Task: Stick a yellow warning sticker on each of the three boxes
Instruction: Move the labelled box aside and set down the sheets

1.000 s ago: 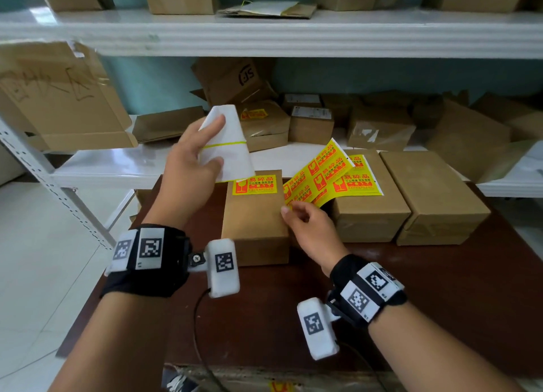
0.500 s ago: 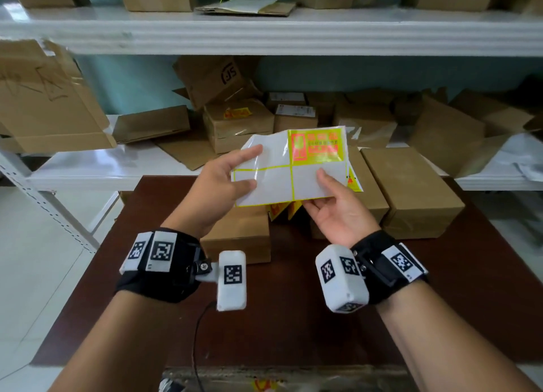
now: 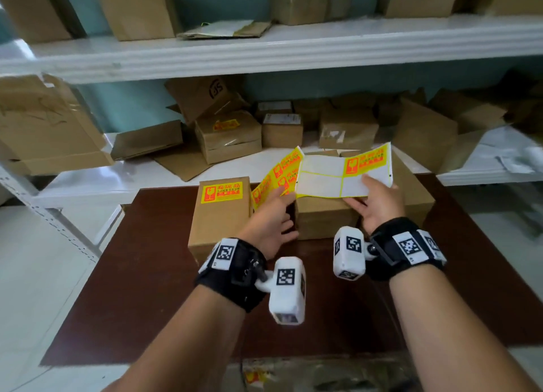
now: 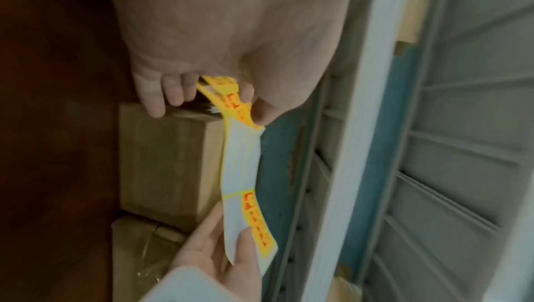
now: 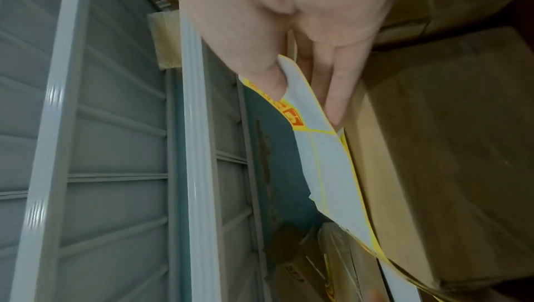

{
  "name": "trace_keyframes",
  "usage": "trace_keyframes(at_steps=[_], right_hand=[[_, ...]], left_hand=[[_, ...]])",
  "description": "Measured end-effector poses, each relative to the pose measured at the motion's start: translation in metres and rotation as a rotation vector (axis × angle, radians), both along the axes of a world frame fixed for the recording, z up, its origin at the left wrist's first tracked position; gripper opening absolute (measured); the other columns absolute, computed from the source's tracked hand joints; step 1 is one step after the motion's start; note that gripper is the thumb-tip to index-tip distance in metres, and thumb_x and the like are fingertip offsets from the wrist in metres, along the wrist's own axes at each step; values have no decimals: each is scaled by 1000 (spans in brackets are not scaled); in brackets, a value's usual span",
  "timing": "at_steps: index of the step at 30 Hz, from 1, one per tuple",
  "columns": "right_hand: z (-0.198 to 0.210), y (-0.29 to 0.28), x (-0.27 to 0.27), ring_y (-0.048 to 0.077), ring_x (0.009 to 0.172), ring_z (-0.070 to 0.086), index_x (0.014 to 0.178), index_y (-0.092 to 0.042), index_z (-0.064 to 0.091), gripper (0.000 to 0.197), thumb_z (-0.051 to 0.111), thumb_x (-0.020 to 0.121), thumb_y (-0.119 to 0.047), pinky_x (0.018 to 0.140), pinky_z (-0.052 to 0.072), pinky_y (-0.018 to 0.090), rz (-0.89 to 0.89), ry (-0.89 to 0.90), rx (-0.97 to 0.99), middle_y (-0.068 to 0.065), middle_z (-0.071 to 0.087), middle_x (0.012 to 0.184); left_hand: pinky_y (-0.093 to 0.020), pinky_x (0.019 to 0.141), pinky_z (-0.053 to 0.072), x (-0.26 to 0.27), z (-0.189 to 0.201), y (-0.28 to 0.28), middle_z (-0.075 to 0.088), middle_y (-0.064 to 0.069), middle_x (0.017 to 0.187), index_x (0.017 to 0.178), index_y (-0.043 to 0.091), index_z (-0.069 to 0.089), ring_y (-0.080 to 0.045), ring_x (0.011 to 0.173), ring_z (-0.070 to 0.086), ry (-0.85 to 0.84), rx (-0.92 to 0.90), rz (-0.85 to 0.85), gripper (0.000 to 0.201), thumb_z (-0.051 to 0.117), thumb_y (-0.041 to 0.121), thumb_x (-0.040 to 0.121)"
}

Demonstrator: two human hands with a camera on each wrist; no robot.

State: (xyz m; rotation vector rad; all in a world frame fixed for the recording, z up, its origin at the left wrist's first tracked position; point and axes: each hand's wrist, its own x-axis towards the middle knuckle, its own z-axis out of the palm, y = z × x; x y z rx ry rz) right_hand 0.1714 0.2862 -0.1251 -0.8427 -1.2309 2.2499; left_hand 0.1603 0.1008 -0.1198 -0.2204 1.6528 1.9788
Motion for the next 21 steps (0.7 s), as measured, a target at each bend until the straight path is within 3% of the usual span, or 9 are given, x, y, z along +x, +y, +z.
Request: trace_keyframes(at_steps=[5,8,11,13,17,21], right_hand=[[2,4,6,29,109,67,97,-18,60,13,63,97,-5,71,60,42,25,11,-5,11,69,115],[2,7,9,29,109,67,97,-18,60,13,62,98,-5,70,61,41,37,21,-33,11,70,115],[2,12,9,29,110,68,108,-15,62,14,62,98,-6,72,62,42,27,22,-37,13,70,120],[2,15,10,28,109,68,116,-14,61,20,63,98,-6,71,62,42,5,29,-38,12,70,120],[2,26,14,26,106,68,118,-16,60,22,62,98,-7,65,61,38,-34,39,-39,9,69,118],[-3,26,18,24,106,67,113,-19,60,17,60,99,-9,81,60,45,8,13,-31,7,69,116]], left_hand=[[-49,109,33,-25,-32,14,18,-21,164,157,45,8,-36,149,26,-239,190,183,79,52,62,94],[-48,98,34,-37,-33,19,20,-15,165,160,33,12,-31,151,23,-276,250,216,84,46,69,92],[-50,113,27,-41,-25,23,24,-7,165,157,27,26,-28,151,23,-221,236,299,64,39,56,101],[-50,115,24,-44,-21,25,29,-3,163,154,25,34,-27,149,29,-165,203,344,51,35,44,106],[-42,122,17,-48,-12,29,32,-2,162,153,19,35,-21,148,32,-95,251,356,50,31,38,107],[-37,118,24,-48,11,32,34,0,161,155,20,33,-24,147,34,10,360,302,52,35,38,107]])
